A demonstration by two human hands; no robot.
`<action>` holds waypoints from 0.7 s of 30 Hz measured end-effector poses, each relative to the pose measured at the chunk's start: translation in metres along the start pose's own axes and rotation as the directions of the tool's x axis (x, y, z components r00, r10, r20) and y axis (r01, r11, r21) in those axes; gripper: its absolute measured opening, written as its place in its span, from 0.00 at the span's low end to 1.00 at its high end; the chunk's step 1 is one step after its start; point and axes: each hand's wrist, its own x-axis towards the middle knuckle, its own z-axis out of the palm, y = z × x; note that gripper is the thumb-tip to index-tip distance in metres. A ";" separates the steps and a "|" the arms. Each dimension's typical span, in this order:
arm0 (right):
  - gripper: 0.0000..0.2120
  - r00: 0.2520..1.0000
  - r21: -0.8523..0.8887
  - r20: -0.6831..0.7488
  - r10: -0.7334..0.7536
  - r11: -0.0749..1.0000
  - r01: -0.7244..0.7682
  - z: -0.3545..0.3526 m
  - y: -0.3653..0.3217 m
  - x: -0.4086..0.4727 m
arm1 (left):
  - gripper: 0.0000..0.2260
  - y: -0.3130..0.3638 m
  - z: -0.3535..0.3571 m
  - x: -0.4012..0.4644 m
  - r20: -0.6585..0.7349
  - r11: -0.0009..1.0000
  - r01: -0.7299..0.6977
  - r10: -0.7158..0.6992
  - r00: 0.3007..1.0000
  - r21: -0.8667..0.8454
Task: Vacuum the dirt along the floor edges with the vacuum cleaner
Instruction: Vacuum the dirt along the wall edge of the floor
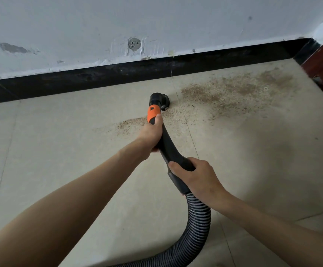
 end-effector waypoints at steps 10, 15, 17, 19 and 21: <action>0.20 0.995 0.024 -0.098 0.014 1.000 -0.012 -0.004 0.015 0.014 | 0.20 0.011 0.022 0.010 0.098 0.999 -0.034 0.030 0.995 0.037; 0.18 0.998 -0.006 -0.029 0.047 0.999 -0.048 0.004 0.009 0.013 | 0.18 0.008 0.011 0.012 0.159 0.998 -0.048 0.040 0.986 0.047; 0.17 0.997 0.015 0.018 0.071 0.997 -0.072 0.008 0.004 0.013 | 0.18 0.005 0.005 0.012 0.164 0.997 -0.053 0.044 0.986 0.048; 0.17 0.995 0.043 0.043 0.088 0.995 -0.089 0.011 -0.002 0.013 | 0.18 0.003 -0.004 0.010 0.143 0.997 -0.057 0.050 0.988 0.042; 0.19 0.995 0.064 0.062 0.084 0.994 -0.088 0.016 -0.008 0.012 | 0.17 0.001 -0.018 0.006 0.115 0.998 -0.058 0.054 0.992 0.023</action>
